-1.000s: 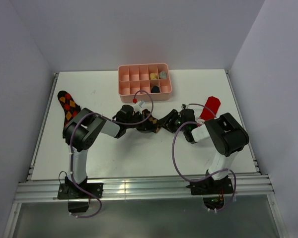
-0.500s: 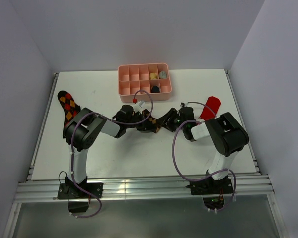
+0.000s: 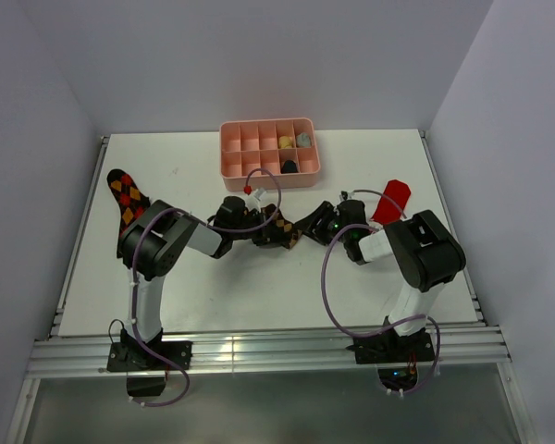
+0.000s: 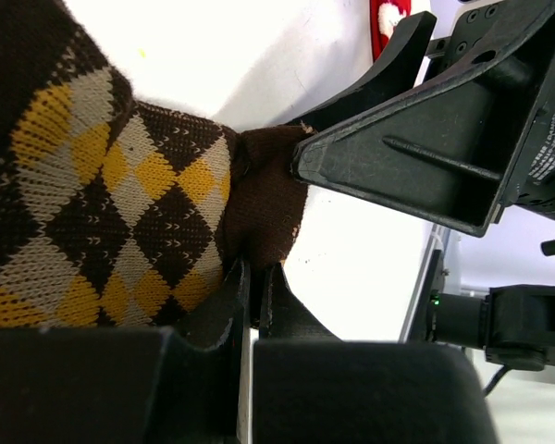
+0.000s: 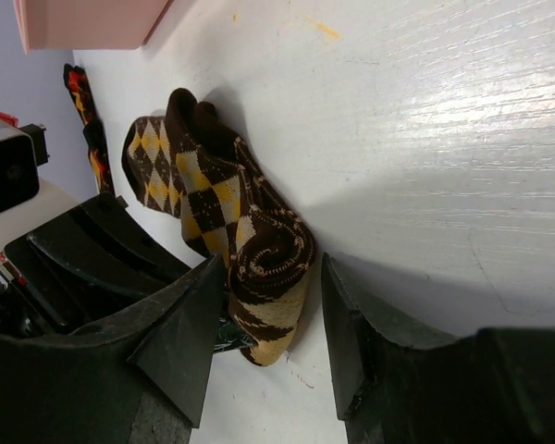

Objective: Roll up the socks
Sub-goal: Roll the sock at the center of the board.

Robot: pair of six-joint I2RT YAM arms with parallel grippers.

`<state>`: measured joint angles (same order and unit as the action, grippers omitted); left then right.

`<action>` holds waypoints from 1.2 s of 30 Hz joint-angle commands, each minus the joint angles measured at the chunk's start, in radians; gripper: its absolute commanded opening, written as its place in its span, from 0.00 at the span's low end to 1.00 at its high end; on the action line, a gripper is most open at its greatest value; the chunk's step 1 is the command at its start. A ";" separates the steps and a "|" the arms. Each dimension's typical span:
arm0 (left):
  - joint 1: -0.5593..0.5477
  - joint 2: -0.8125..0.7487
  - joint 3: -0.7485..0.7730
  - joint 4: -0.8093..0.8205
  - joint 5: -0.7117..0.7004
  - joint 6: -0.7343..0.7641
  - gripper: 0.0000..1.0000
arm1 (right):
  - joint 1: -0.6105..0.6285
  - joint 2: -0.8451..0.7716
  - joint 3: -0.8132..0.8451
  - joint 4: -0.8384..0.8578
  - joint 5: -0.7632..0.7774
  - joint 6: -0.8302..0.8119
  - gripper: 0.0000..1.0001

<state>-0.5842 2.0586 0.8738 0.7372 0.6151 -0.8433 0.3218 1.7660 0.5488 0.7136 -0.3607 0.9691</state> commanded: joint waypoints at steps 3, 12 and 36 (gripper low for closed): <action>0.007 0.063 -0.033 -0.081 0.026 -0.019 0.00 | -0.009 0.050 0.019 -0.040 0.000 -0.052 0.54; 0.012 0.086 -0.015 -0.102 0.037 -0.031 0.00 | -0.007 0.093 0.045 -0.069 -0.018 -0.053 0.51; 0.006 -0.104 -0.073 -0.120 -0.152 0.140 0.47 | 0.040 0.021 0.293 -0.665 0.204 -0.156 0.00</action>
<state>-0.5678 2.0197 0.8337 0.7647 0.6033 -0.8597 0.3496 1.8046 0.7818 0.3069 -0.3134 0.8730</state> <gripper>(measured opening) 0.427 0.048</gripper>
